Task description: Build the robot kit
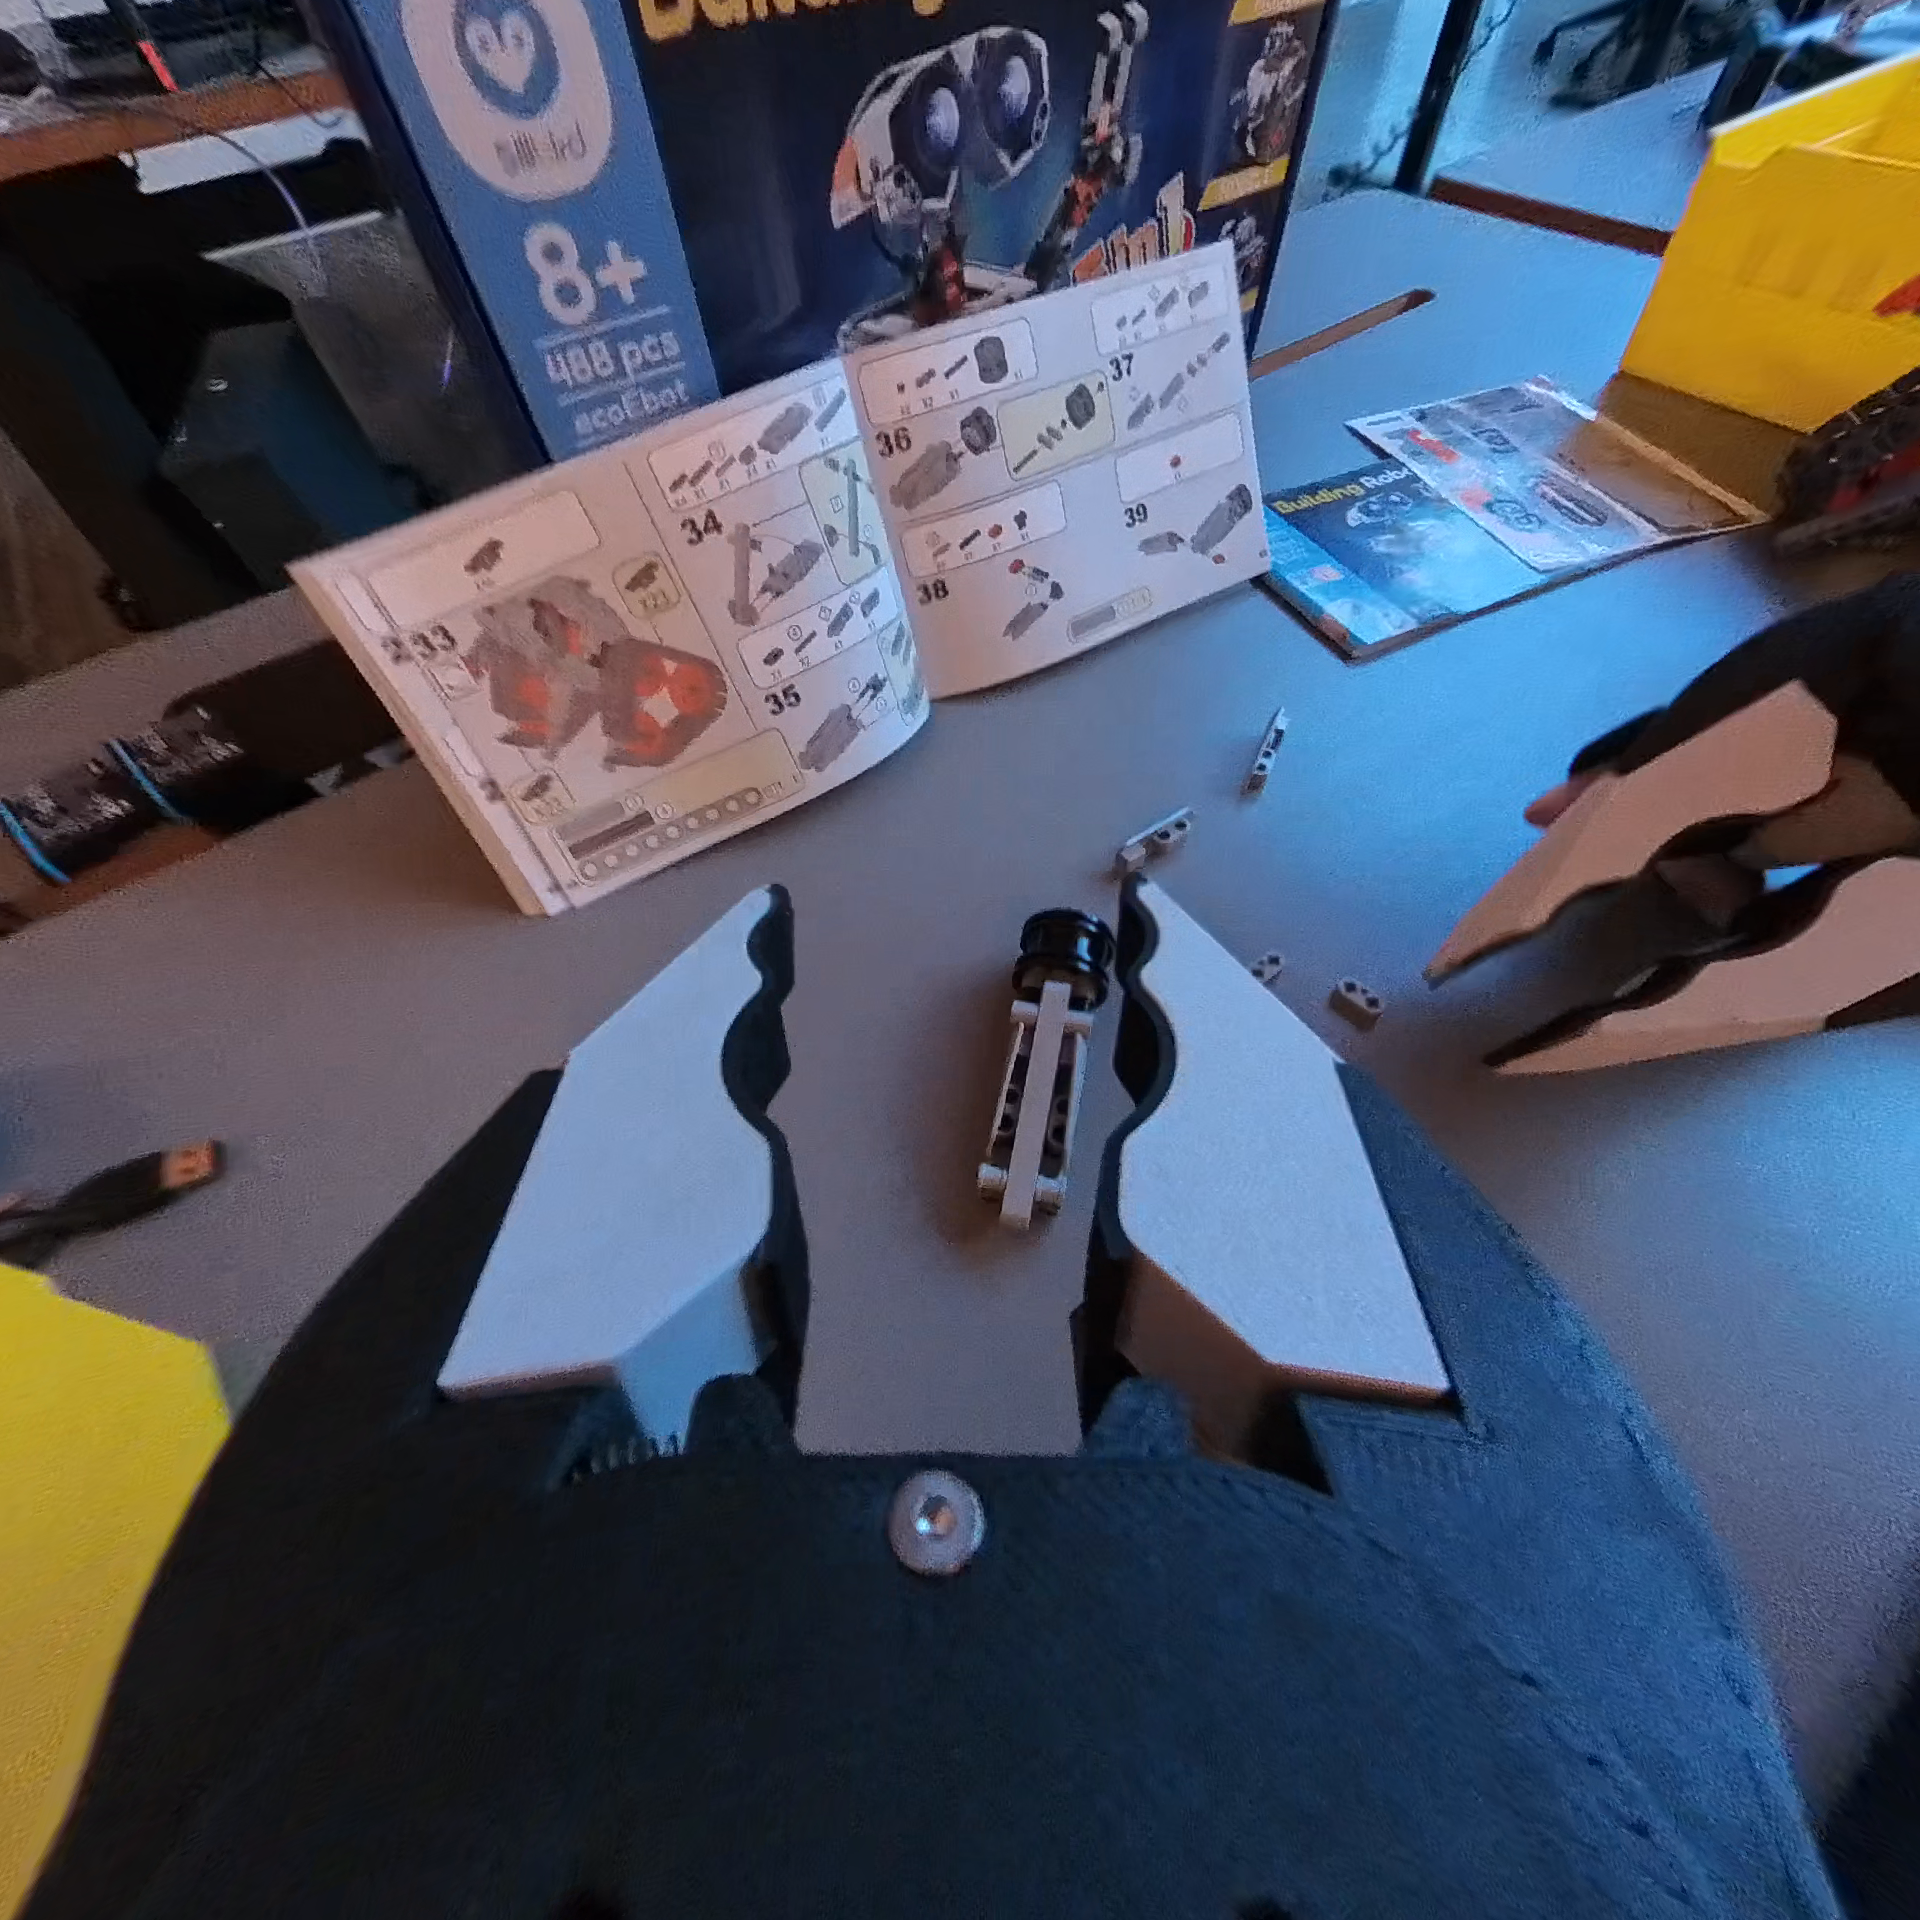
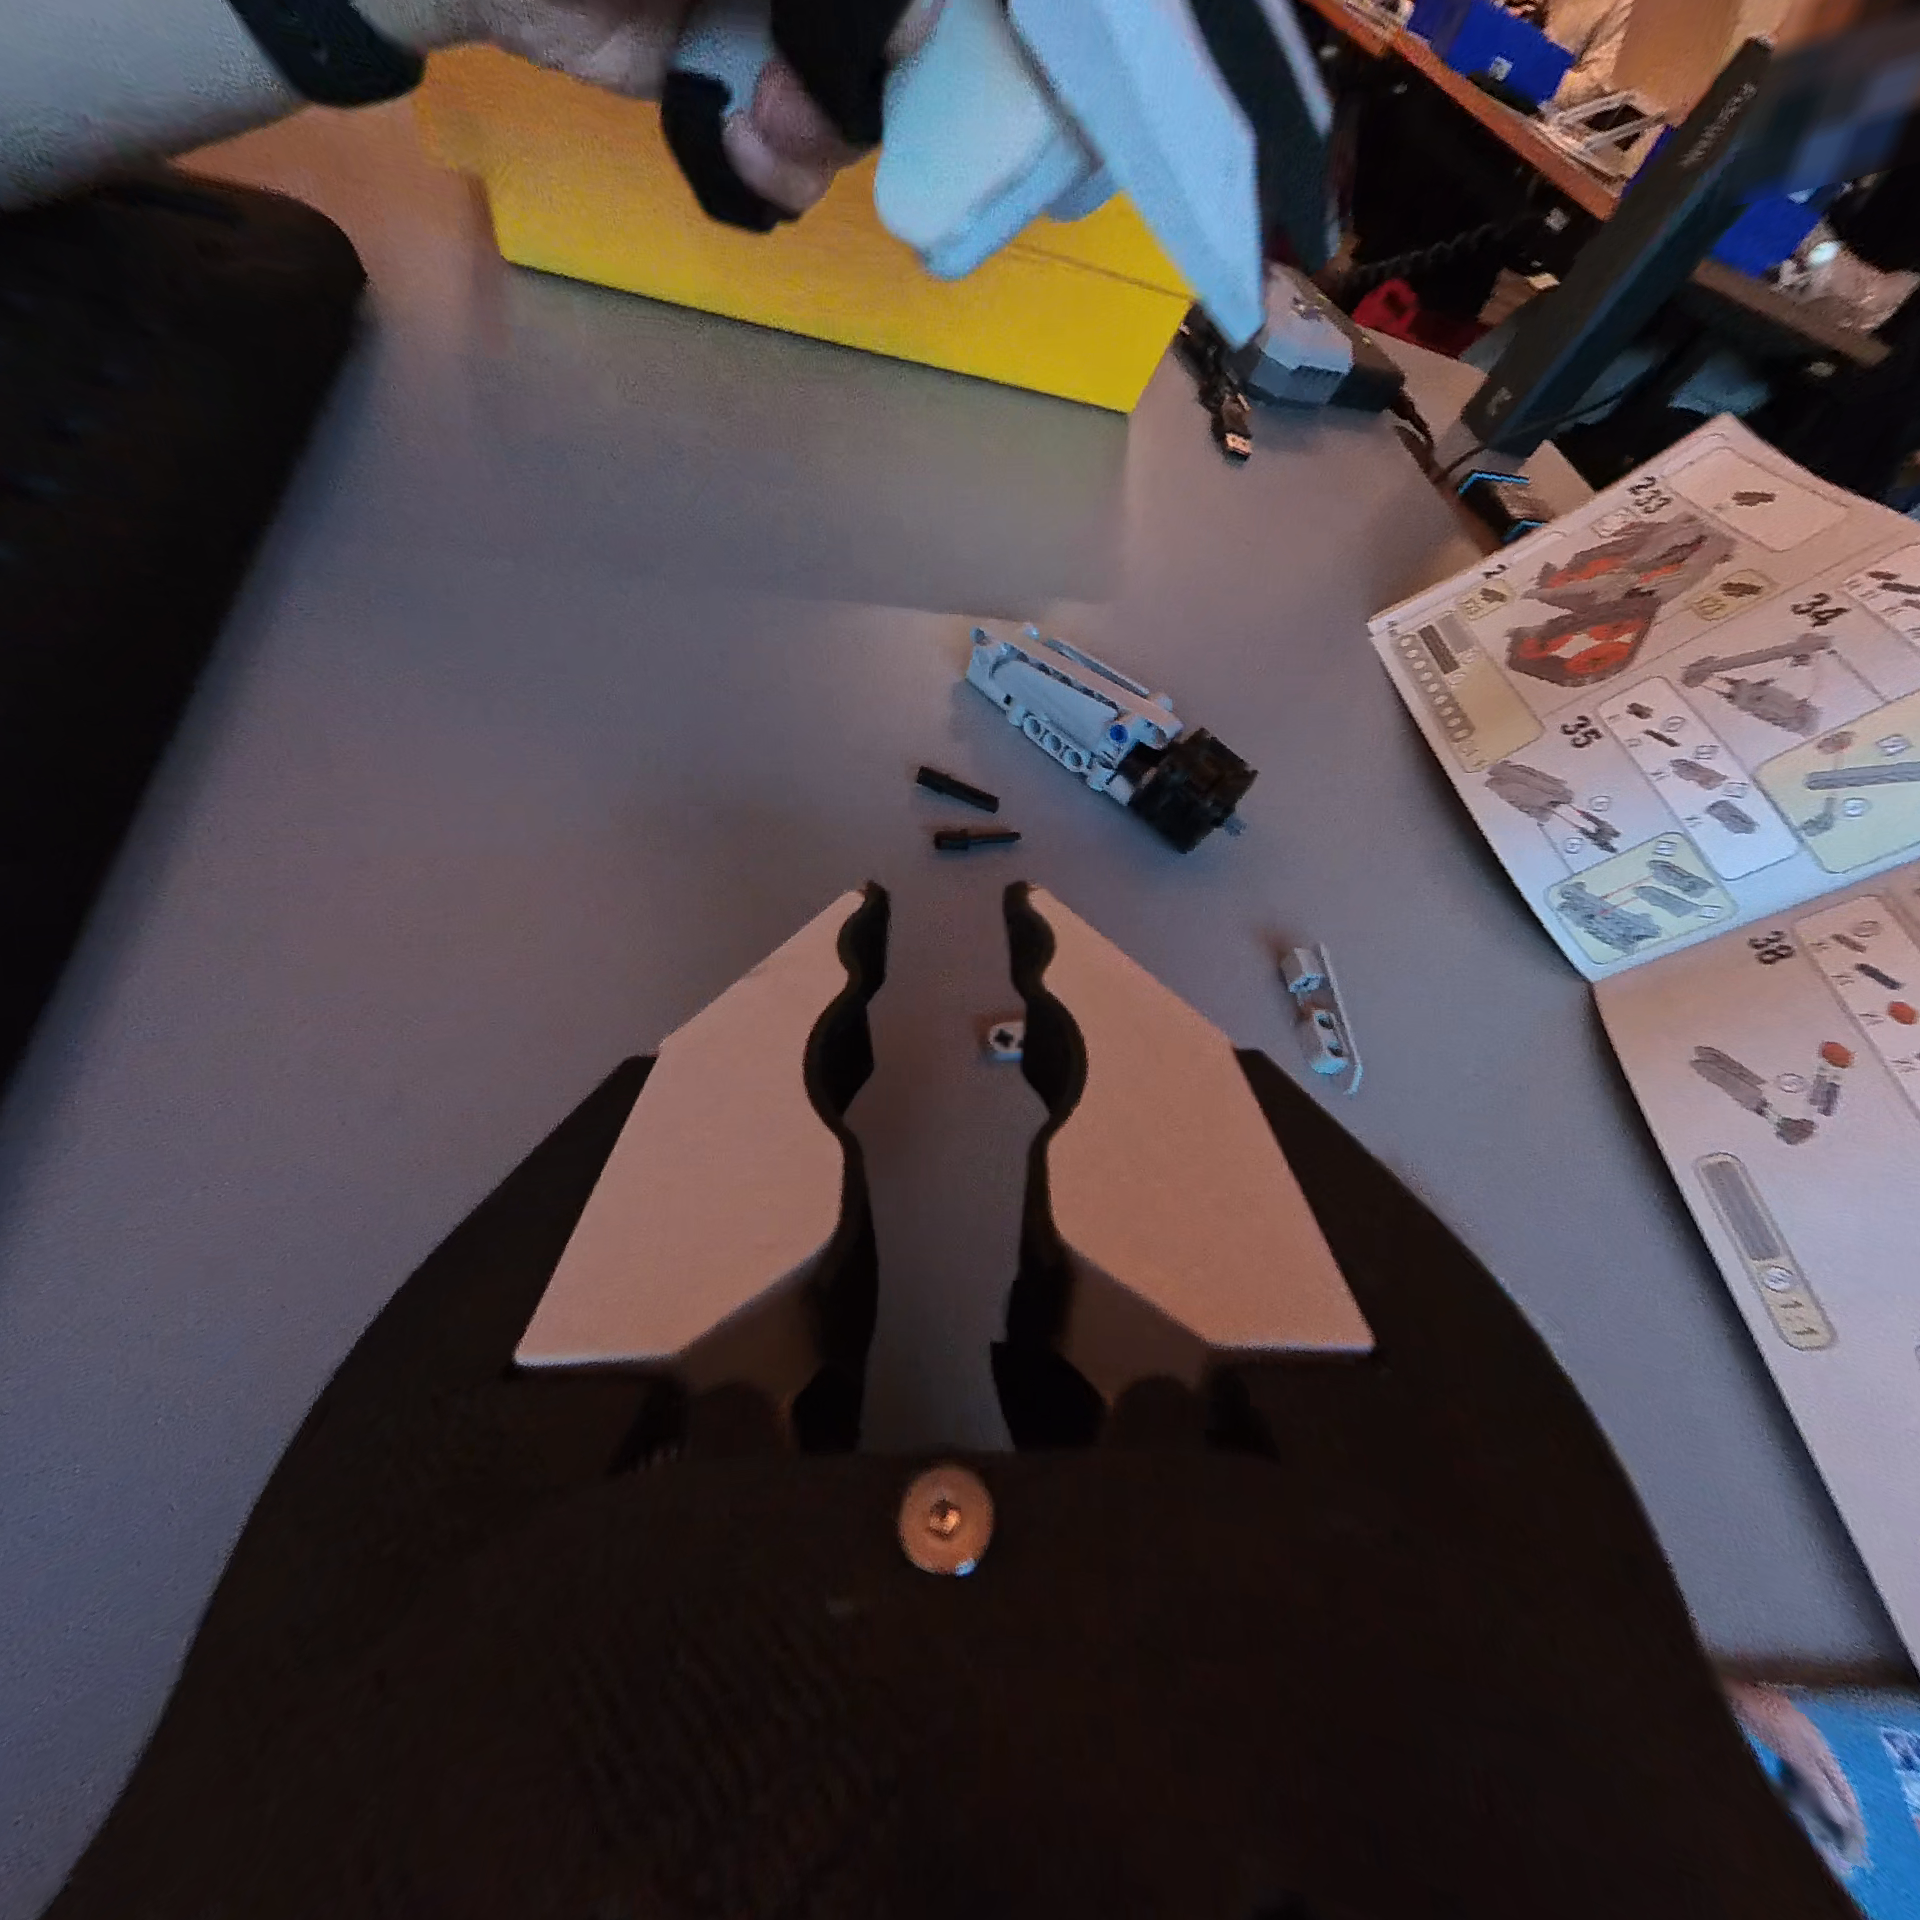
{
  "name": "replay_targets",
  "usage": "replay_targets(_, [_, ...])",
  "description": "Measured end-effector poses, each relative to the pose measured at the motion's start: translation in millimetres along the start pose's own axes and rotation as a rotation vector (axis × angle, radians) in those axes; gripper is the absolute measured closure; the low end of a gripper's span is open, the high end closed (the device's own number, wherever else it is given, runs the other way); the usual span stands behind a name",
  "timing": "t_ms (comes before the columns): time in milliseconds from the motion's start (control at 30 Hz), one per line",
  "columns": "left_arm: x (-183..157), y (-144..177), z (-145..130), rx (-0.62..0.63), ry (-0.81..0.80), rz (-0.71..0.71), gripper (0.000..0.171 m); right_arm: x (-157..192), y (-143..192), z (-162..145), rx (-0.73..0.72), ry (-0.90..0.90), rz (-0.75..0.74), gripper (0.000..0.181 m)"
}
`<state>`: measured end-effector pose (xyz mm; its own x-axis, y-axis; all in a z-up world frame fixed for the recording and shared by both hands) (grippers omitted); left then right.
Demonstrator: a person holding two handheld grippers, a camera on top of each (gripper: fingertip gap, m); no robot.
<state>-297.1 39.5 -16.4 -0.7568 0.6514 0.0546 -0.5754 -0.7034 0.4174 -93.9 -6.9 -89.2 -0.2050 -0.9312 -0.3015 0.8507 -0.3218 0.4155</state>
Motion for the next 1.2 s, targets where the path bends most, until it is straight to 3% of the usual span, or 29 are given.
replay_targets(100, [-2, -12, -21, 0.057, -0.04, -0.05, 0.109, 5, 0, 2, 0.035, 0.066, -0.031, 0.155])
replay_targets(267, [-6, -28, -42, 0.215, -0.197, -0.021, 0.106, 18, 8, 15, 0.017, 0.204, -0.018, 0.156])
replay_targets(367, [-9, -25, -49, 0.209, -0.169, -0.03, 0.111, 25, 10, 14, 0.009, 0.28, 0.009, 0.157])
replay_targets(600, [-17, -21, -67, 0.25, -0.167, -0.064, 0.128, 34, 4, 16, -0.001, 0.267, 0.087, 0.158])
replay_targets(1033, [-10, -26, -81, 0.362, -0.21, -0.038, 0.133, 44, -5, 7, 0.054, 0.318, 0.134, 0.162])
replay_targets(1200, [-11, -31, -80, 0.354, -0.226, -0.029, 0.144, 42, -1, 7, 0.056, 0.313, 0.151, 0.163])
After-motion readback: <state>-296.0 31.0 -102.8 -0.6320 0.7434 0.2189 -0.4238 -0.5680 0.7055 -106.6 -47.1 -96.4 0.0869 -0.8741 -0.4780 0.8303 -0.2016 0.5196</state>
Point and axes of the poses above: each gripper's, where its closed fingertips meet, y back along the fingers, z out of its top, x = y × z across the jaws, the point moved 8 cm from there along y, back along the fingers, and after that the axes turned 1 degree about x, right-handed, at the moved point
